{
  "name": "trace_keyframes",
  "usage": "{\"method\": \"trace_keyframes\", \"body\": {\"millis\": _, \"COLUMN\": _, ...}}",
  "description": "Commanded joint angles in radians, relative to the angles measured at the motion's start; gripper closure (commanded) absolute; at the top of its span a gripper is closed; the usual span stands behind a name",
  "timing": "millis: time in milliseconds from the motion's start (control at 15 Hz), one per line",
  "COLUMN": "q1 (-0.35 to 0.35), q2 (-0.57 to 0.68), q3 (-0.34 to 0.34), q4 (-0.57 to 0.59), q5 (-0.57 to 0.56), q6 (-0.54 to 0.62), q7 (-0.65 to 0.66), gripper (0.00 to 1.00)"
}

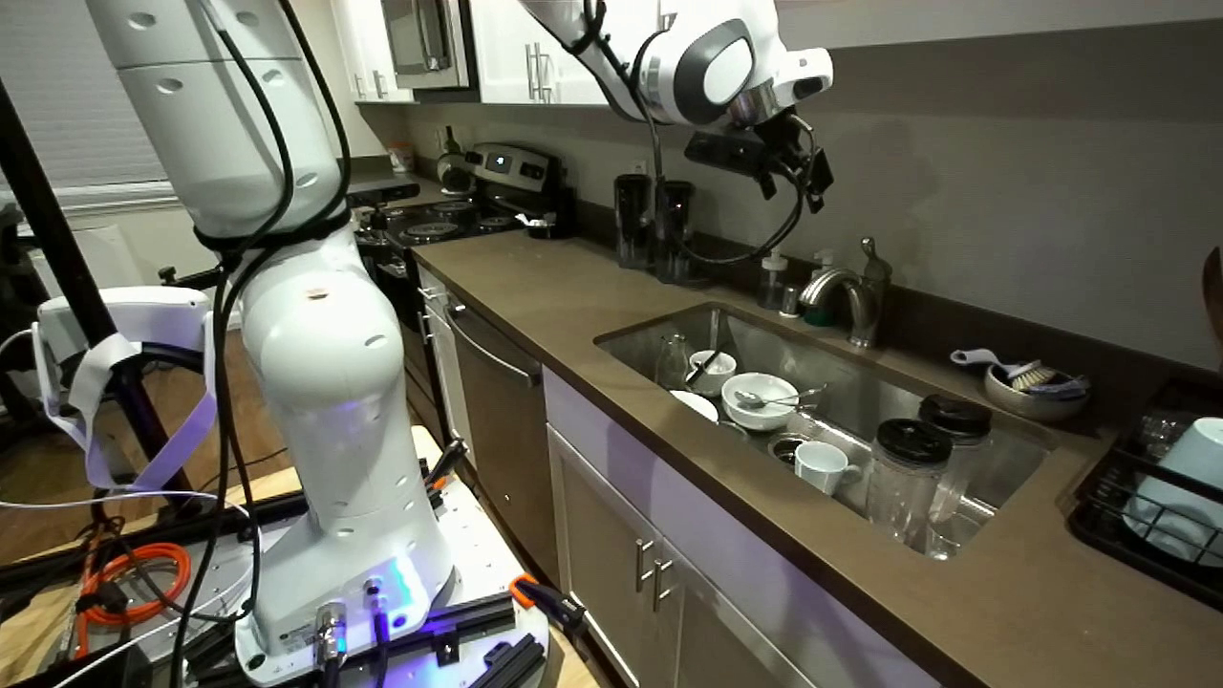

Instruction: Open the faucet

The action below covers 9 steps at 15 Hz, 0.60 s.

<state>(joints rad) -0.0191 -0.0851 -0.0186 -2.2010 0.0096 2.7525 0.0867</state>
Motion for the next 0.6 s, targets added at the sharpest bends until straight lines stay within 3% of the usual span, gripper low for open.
{"method": "trace_keyframes", "body": {"millis": 0, "q1": -0.01, "q2": -0.005, "q3": 0.01, "q4": -0.036, "q5": -0.047, "q6": 0.106, "q7": 0.051, "gripper": 0.0}}
{"method": "trace_keyframes", "body": {"millis": 267, "q1": -0.006, "q2": 0.003, "q3": 0.023, "q4": -0.09, "q5": -0.054, "q6": 0.328, "q7": 0.117, "gripper": 0.0}}
{"method": "trace_keyframes", "body": {"millis": 533, "q1": 0.006, "q2": 0.064, "q3": 0.033, "q4": -0.086, "q5": -0.02, "q6": 0.436, "q7": 0.1, "gripper": 0.0}}
